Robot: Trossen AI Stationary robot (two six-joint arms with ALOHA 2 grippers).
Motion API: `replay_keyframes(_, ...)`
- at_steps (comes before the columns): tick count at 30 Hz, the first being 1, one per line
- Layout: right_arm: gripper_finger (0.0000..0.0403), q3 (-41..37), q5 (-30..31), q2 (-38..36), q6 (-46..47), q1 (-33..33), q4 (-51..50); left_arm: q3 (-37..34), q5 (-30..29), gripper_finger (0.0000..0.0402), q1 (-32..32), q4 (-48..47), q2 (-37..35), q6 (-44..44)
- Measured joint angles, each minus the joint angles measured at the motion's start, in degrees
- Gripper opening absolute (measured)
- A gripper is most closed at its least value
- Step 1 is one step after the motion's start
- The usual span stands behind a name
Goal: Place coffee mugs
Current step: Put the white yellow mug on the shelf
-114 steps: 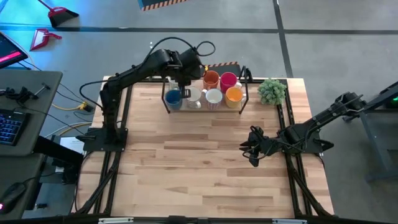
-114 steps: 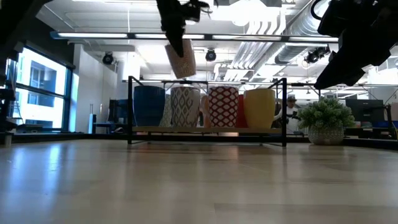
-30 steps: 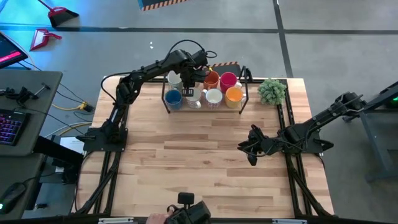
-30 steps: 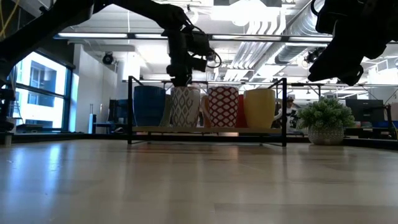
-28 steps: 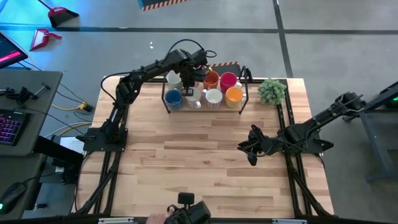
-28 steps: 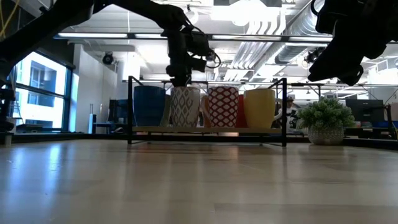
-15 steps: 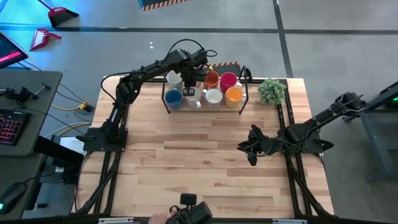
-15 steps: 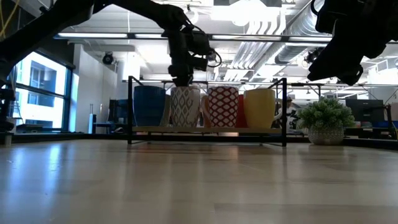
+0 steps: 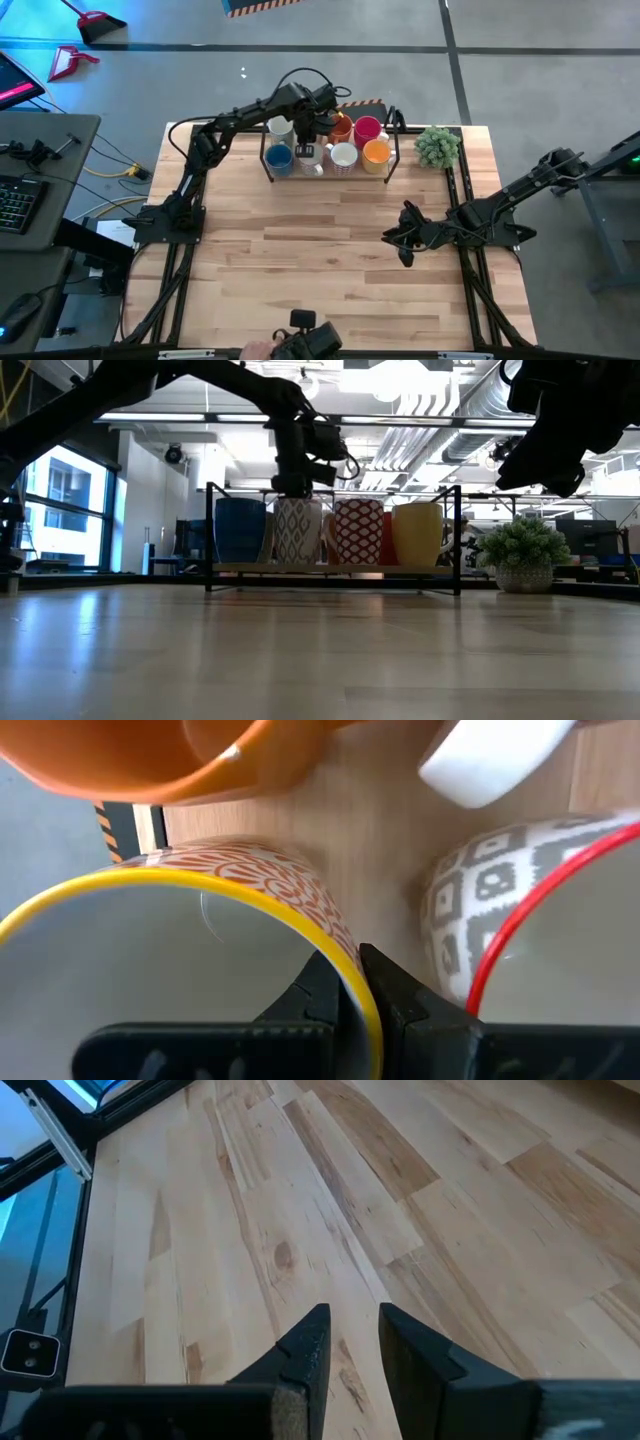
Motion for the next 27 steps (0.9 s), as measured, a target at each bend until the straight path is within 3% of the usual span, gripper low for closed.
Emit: replay_keyframes(27, 0.0078, 0.0, -0.55, 0.0, 0.0, 0.0, 0.02, 0.4, 1.02, 0.0036, 0.11, -0.48, 0.0, 0.43)
